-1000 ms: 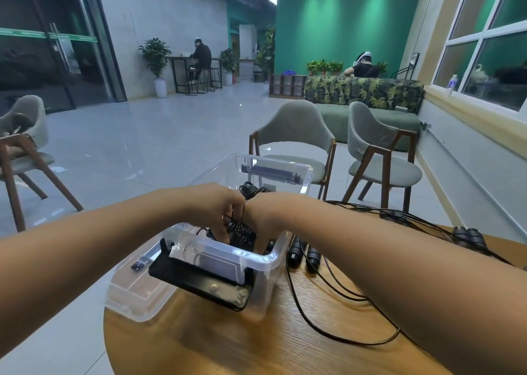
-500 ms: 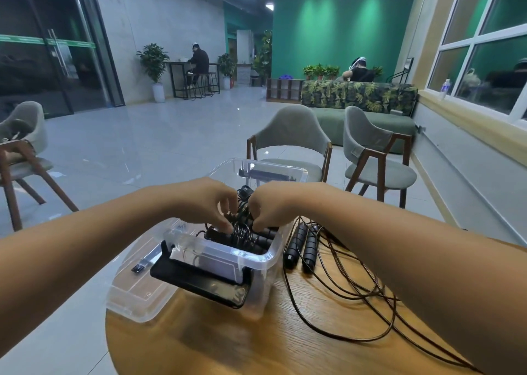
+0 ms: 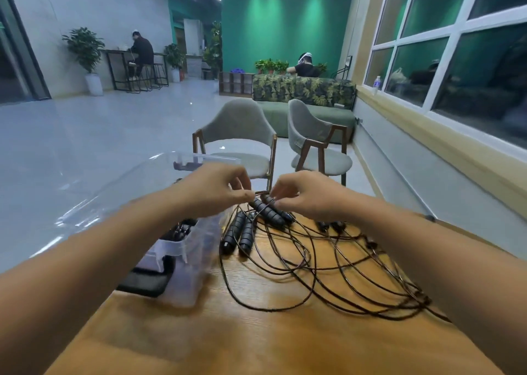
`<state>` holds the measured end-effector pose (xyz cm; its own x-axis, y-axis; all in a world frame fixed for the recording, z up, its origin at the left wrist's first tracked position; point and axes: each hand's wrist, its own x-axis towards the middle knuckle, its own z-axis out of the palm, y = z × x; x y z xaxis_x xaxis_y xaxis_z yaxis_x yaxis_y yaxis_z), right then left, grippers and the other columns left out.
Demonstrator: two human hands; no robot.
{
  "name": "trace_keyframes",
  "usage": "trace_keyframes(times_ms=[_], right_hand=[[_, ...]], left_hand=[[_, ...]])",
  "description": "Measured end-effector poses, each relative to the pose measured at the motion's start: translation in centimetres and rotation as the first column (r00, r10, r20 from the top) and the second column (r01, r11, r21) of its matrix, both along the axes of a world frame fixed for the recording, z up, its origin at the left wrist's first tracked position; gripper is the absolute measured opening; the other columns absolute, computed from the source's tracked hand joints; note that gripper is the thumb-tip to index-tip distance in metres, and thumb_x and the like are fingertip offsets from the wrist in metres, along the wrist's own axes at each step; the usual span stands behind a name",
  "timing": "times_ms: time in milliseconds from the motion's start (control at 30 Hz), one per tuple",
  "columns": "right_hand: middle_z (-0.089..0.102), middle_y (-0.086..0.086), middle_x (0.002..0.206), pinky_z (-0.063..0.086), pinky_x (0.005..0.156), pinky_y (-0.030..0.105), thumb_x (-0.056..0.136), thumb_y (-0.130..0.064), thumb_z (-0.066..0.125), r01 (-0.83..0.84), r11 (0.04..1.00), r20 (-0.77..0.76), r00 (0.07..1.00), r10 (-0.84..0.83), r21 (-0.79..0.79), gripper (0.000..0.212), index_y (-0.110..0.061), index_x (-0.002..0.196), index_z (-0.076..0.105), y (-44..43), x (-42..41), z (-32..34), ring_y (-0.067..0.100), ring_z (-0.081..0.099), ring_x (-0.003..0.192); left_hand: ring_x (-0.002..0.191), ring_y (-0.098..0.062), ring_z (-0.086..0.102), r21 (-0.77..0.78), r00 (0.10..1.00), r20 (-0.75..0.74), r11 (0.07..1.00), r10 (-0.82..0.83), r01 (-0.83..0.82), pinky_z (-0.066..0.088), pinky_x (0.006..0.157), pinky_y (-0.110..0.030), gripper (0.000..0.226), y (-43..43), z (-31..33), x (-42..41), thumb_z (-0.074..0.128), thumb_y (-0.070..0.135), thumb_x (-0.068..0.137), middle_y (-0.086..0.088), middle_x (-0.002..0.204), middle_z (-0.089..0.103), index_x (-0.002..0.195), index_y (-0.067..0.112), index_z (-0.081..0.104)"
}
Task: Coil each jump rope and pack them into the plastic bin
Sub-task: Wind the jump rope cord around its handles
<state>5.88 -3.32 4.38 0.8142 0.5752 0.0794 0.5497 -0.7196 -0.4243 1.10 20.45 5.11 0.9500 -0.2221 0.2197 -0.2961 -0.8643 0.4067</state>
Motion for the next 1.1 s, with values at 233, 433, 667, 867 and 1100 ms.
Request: trace_keyframes(times_ms=[233,433,667,867,1100], right_hand=[[0.075,-0.015,0.112,0.058,0.093,0.026,0.101,-0.038,0.072,0.209,0.978,-0.101,0.973,-0.206,0.021,0.023,-0.033,0.124,0.072,-9.5,-4.2,-5.1,-0.001,0.068,0.103],[0.073,-0.020,0.113,0.055,0.090,0.019,0.100,-0.040,0.073,0.430,0.896,-0.133,0.900,-0.415,0.115,0.021,-0.037,0.121,0.073,-17.7,-6.8,-8.9,-0.005,0.066,0.104],[0.073,-0.018,0.106,0.055,0.088,0.024,0.101,-0.036,0.070,0.566,0.811,-0.155,0.823,-0.546,0.149,0.015,-0.035,0.115,0.074,-24.1,-7.5,-10.9,-0.001,0.066,0.101],[0.069,-0.013,0.106,0.056,0.085,0.028,0.105,-0.026,0.061,0.623,0.774,-0.118,0.782,-0.612,0.117,0.018,-0.032,0.120,0.069,-27.0,-7.7,-11.7,0.005,0.064,0.100],[0.070,-0.013,0.106,0.062,0.087,0.036,0.104,-0.030,0.063,0.696,0.708,-0.116,0.718,-0.686,0.119,0.014,-0.036,0.114,0.071,-29.1,-7.7,-12.3,0.007,0.067,0.095]], left_hand=[[0.089,-0.004,0.066,-0.010,0.998,-0.008,0.998,-0.069,0.069,0.061,0.082,-0.033,0.018,-9.6,-3.7,1.1,0.070,0.046,0.095,0.011,0.097,0.070,0.106,0.032,0.067],[0.092,-0.004,0.065,-0.003,0.981,-0.086,0.985,-0.174,0.174,0.060,0.083,-0.031,0.020,-18.1,-7.5,2.6,0.067,0.047,0.096,0.011,0.103,0.070,0.108,0.032,0.066],[0.096,-0.012,0.065,-0.040,0.968,-0.103,0.974,-0.228,0.225,0.059,0.086,-0.037,0.024,-27.5,-10.8,4.9,0.070,0.043,0.096,0.009,0.103,0.071,0.115,0.030,0.065],[0.094,-0.016,0.064,-0.011,0.981,-0.052,0.982,-0.187,0.187,0.055,0.078,-0.035,0.022,-33.6,-13.6,7.8,0.073,0.039,0.090,0.006,0.100,0.068,0.107,0.027,0.063],[0.089,-0.021,0.061,0.102,0.995,-0.099,0.994,-0.017,0.027,0.048,0.064,-0.034,0.056,-37.3,-16.0,10.2,0.070,0.071,0.082,0.002,0.095,0.061,0.109,0.023,0.058]])
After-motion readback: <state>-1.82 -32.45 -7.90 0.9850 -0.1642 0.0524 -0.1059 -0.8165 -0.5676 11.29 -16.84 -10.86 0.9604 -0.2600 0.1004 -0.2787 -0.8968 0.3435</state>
